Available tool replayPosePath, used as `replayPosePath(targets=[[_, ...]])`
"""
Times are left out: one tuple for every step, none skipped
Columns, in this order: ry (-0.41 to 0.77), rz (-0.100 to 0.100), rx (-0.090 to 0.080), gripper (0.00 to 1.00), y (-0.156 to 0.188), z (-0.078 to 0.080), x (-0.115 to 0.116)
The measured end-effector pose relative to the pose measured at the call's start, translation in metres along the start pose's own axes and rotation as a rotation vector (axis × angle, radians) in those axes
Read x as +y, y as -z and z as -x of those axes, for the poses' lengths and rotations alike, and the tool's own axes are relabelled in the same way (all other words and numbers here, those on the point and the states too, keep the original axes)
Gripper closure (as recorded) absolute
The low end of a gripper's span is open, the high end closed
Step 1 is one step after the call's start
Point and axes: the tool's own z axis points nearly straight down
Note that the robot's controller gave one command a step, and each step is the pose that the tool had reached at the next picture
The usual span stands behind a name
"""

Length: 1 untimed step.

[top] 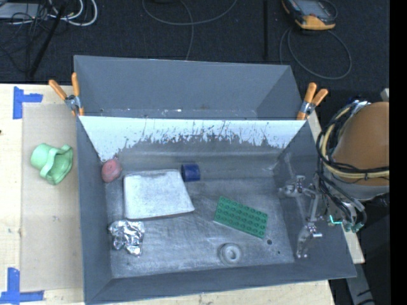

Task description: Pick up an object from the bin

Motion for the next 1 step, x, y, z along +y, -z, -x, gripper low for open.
replayPosePath(targets=[[0.150,-0.003,-0.022,0.00,-0.1304,0.0453,0.0535]])
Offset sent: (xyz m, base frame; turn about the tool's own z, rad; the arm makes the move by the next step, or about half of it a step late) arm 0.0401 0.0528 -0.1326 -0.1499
